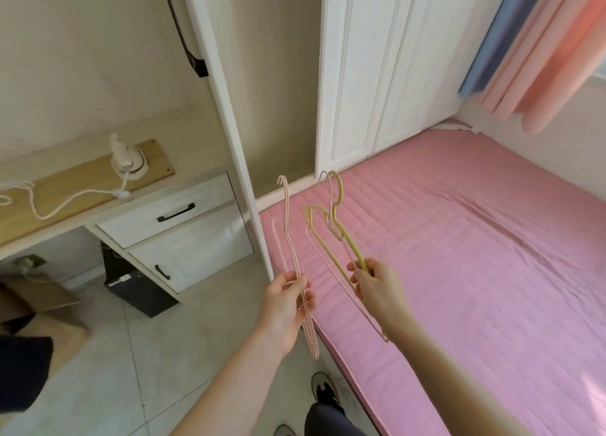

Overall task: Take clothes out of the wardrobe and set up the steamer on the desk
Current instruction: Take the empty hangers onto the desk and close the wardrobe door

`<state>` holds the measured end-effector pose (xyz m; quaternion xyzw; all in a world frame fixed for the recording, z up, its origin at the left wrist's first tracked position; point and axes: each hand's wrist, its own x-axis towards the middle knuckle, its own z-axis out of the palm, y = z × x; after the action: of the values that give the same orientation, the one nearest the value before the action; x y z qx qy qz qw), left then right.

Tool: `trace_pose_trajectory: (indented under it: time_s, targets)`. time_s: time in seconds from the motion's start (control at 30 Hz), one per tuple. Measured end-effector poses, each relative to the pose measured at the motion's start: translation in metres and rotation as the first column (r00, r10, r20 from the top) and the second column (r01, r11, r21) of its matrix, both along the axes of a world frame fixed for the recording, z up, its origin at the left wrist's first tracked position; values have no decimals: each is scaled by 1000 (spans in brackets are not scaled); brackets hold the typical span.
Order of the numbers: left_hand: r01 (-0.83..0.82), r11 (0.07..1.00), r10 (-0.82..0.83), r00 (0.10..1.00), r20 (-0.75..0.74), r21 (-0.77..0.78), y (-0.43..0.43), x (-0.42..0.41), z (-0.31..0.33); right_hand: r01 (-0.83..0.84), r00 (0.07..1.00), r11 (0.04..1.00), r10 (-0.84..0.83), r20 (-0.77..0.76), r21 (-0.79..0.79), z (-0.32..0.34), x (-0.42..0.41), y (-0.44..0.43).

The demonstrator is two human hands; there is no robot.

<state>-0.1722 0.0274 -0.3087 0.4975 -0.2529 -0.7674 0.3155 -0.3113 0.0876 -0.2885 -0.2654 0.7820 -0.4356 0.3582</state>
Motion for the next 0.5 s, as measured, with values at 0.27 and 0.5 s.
trace_pose_trajectory:
  time_s: [0.27, 0.5]
  targets:
    - [7, 1000, -8, 995, 95, 9, 64, 21, -24, -89, 996, 994, 89, 3, 69, -21, 18, 50]
    - [-65, 998, 64, 973, 223, -5, 97, 17, -32, -246, 969, 968, 246, 0, 57, -23, 29, 65]
